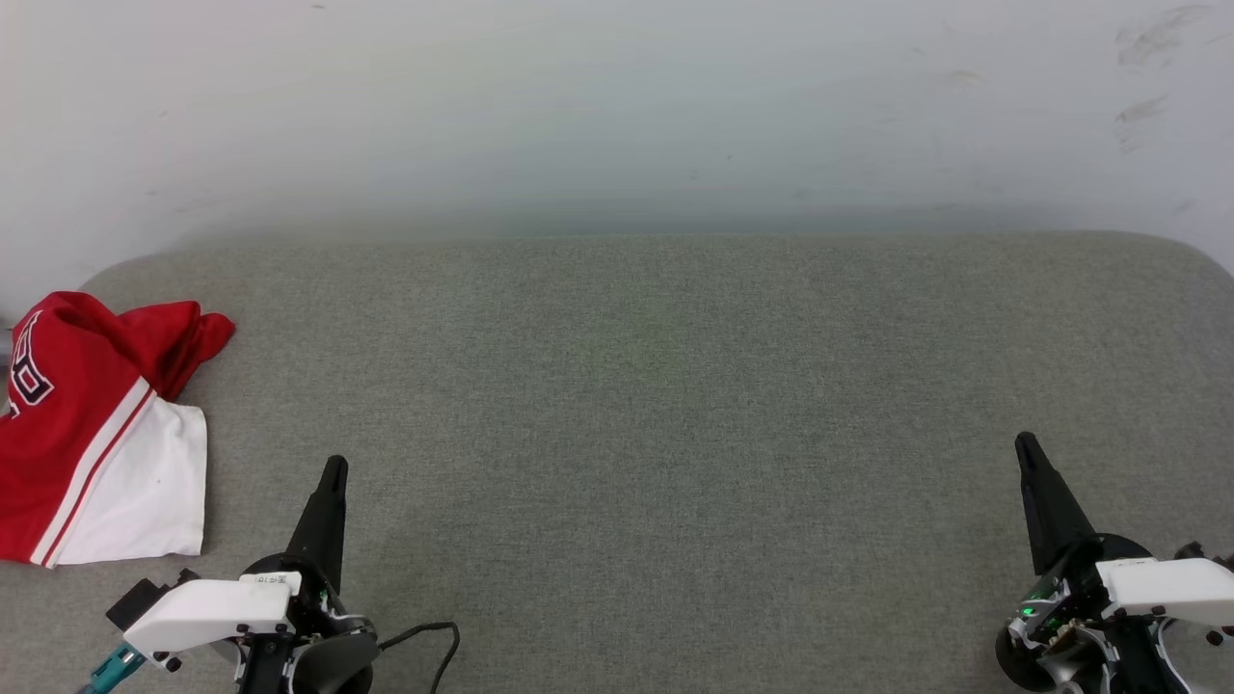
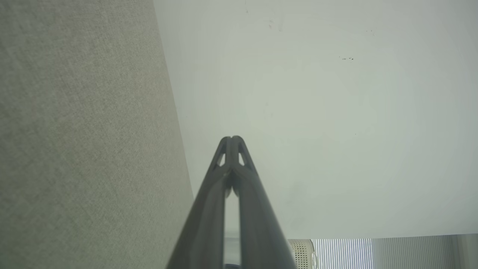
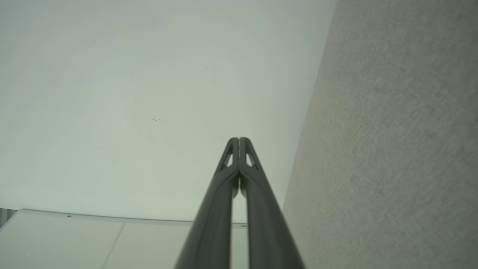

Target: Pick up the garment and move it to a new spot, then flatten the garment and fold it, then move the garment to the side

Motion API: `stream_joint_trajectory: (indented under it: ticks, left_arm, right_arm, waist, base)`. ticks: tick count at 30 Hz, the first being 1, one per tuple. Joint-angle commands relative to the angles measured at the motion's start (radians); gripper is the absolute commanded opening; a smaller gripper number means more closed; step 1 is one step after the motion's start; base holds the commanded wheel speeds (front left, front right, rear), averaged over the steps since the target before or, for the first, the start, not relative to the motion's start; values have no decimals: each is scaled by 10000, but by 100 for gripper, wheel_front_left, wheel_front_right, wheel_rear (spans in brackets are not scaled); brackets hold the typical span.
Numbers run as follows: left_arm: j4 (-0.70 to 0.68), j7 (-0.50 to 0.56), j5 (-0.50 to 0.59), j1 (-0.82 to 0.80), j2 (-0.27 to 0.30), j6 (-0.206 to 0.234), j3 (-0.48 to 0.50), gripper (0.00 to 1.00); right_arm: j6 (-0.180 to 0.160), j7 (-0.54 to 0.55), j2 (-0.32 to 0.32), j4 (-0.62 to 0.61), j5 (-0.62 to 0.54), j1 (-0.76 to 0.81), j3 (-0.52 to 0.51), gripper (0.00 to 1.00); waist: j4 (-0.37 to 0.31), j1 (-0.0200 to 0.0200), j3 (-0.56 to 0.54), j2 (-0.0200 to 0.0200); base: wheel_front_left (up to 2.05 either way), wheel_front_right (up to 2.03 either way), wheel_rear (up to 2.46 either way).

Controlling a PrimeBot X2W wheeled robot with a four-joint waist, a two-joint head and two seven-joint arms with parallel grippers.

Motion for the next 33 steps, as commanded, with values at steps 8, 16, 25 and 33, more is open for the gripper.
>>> stream_joint_trajectory:
  ticks: [8, 16, 25, 33]
  left_arm:
    - [8, 20, 14, -106, -3, -37, 14, 0]
    - [8, 20, 14, -107, -3, -35, 14, 0]
    - [8, 20, 14, -107, -3, -37, 14, 0]
    - [8, 20, 14, -107, -3, -37, 13, 0]
  right_arm:
    - [-3, 1, -5, 5, 40, -104, -1, 0]
    - [-3, 1, -5, 5, 40, -104, -1, 0]
    - [-3, 1, -5, 5, 38, -104, -1, 0]
    - [-3, 1, -5, 5, 40, -104, -1, 0]
  waist:
    - [0, 0, 0, 0]
    - [0, 0, 0, 0]
    - [0, 0, 0, 0]
    - [0, 0, 0, 0]
  base:
    - [0, 0, 0]
    - [0, 0, 0]
    - [0, 0, 0]
    - [0, 0, 0]
